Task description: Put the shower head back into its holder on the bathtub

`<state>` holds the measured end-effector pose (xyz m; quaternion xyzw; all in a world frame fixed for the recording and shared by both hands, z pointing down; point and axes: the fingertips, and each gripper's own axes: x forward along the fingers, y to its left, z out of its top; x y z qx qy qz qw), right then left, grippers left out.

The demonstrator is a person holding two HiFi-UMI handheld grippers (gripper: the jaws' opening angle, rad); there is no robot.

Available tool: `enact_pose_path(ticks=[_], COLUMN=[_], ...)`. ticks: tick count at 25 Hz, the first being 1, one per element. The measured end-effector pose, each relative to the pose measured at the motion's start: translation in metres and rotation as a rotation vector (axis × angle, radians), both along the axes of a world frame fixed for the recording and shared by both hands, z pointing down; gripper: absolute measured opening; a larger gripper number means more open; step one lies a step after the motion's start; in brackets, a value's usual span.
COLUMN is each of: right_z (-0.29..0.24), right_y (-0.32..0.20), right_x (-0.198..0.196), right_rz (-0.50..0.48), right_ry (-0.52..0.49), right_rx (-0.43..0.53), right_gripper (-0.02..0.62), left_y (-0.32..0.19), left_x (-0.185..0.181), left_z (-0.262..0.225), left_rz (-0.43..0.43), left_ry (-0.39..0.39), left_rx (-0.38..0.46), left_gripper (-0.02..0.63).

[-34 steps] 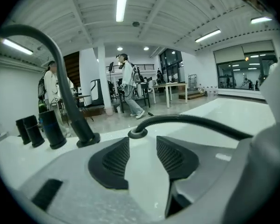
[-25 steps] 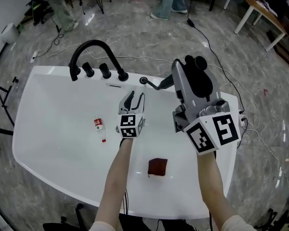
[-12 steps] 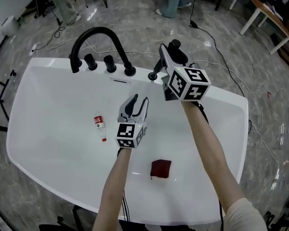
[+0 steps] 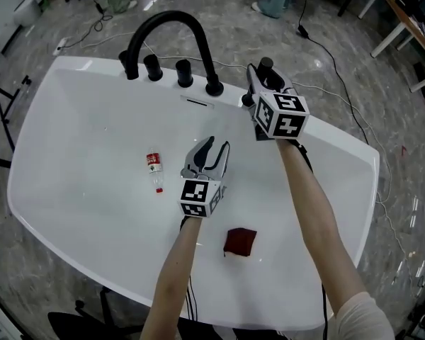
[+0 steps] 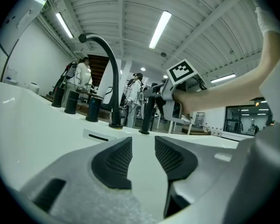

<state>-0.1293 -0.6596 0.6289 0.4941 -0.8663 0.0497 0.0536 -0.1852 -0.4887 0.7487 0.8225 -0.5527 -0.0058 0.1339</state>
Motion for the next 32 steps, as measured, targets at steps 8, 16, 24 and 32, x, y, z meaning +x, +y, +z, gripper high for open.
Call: enact_pose_path(ticks=[8,16,24,32], right_z=[-0.021,-0.17,-0.272,-0.293], right_y=[0.016,0.153,0.312,0.432], right_x=[0.003,0.046,0.067,0.077], right_rz=[-0.04,-0.051,-0.108,-0.132], right_ry=[-0.006,-0.221,-0.113,-0.21], right_rx=[-0.193,-0.144,-0.089,-0.103], right_gripper=[0.183,0.058,0.004,0.003], left_y=[0.031,0.112,0.197,0.276], left_x=[-0.012,-0.006,0.014,0.046], left_z=[-0.089,-0.262,-0.397,-0.394], left_rz=[-0.028,-0.045,0.053,0.119], left_ry=[0.059,0.064,0.144,0.171], left_rx=[0.024,0.131,0.29,0.229], left_gripper=[0.15,0.129,0.118,0.118])
